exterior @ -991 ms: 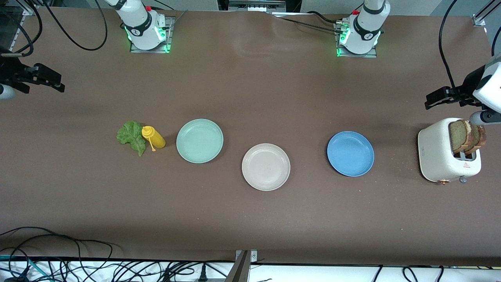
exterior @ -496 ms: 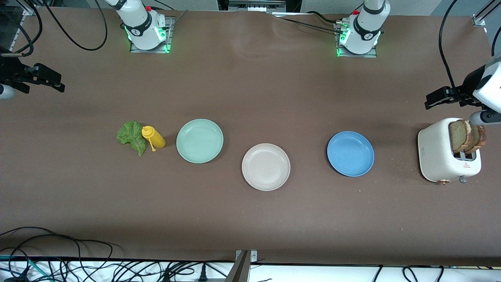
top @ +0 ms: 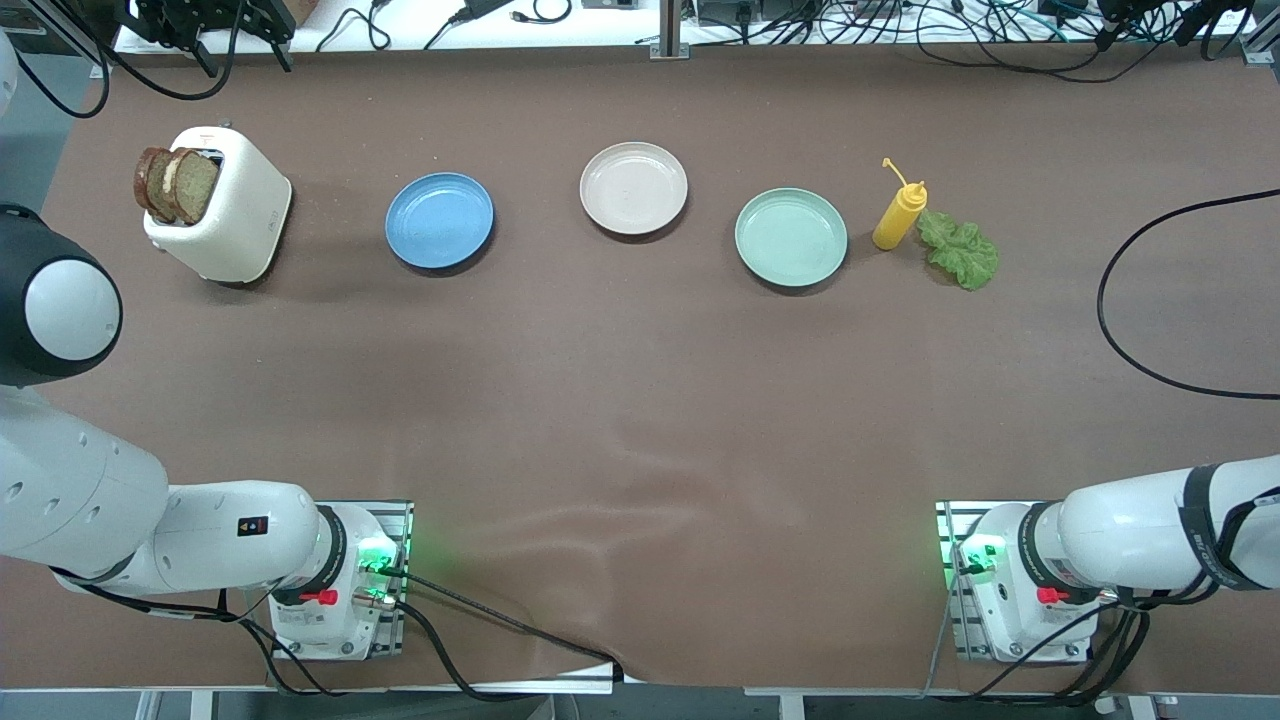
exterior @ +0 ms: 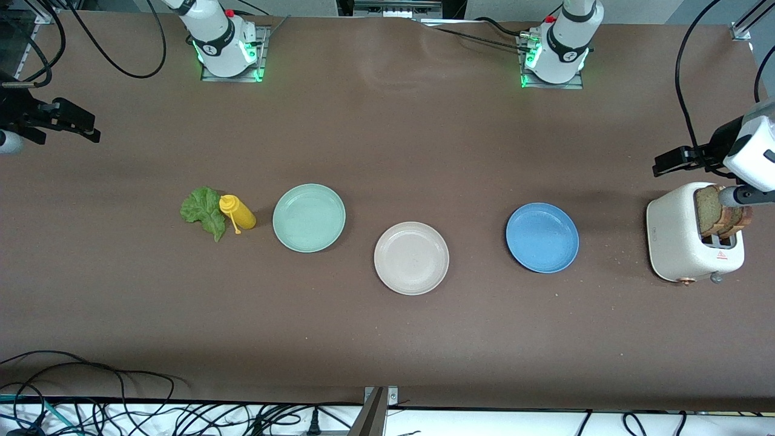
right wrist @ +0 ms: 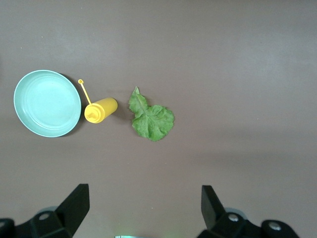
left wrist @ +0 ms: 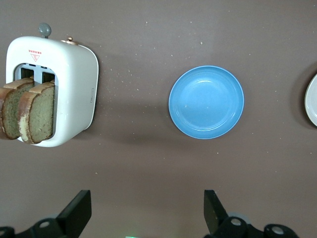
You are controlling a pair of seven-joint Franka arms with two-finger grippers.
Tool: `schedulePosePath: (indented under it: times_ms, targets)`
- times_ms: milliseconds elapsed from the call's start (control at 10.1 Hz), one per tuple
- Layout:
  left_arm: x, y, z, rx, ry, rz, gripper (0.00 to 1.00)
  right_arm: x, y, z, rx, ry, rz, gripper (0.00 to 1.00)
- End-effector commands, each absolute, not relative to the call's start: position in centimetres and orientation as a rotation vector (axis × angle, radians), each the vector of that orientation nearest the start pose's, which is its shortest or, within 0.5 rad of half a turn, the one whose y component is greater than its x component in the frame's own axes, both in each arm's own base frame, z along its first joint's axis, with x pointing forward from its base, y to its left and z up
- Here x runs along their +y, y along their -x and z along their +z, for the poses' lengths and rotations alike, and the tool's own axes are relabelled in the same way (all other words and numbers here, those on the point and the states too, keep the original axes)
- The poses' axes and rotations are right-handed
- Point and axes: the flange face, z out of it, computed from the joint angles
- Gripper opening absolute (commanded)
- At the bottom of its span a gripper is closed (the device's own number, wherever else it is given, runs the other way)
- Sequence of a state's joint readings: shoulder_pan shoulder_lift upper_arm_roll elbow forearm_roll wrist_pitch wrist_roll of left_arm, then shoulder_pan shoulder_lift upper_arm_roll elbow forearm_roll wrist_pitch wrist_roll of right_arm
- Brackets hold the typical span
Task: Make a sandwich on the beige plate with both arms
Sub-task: 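Lower the left gripper onto the bread slice in the toaster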
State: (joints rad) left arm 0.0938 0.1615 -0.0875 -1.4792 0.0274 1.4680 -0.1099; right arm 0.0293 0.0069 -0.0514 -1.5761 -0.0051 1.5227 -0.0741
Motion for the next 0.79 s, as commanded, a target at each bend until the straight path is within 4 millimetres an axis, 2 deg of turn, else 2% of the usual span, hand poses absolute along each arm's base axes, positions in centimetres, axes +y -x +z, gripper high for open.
schedulePosePath:
  times_ms: [0, 99, 297, 396, 496, 595, 694]
  targets:
    - [3.1, -59.9, 55.7, -0.204, 3.119, 0.302, 1.0, -1.1, -54.7, 61.9, -0.074, 3.141, 0.094, 1.0]
    - [4.4, -60.5, 54.7, -0.24, 3.123, 0.293, 1.0, -1.1, -54.7, 61.9, -0.075, 3.141, 0.094, 1.0]
    - [5.9, -61.6, 52.7, -0.29, 3.113, 0.297, 1.0, -1.1, -54.7, 61.9, -0.07, 3.141, 0.097, 1.0]
    - [8.4, -61.9, 51.0, -0.348, 3.107, 0.331, 1.0, -1.1, -54.7, 61.9, -0.072, 3.141, 0.094, 1.0]
    - [9.5, -61.7, 51.3, -0.37, 3.105, 0.324, 1.0, -1.1, -54.7, 61.9, -0.067, 3.141, 0.097, 1.0]
    - [11.6, -61.6, 52.4, -0.396, 3.088, 0.288, 1.0, -1.1, -54.7, 61.8, -0.07, 3.141, 0.097, 1.0]
    - [13.4, -61.3, 52.4, -0.32, 3.093, 0.288, 1.0, -1.1, -54.7, 61.9, -0.067, 3.141, 0.097, 1.0]
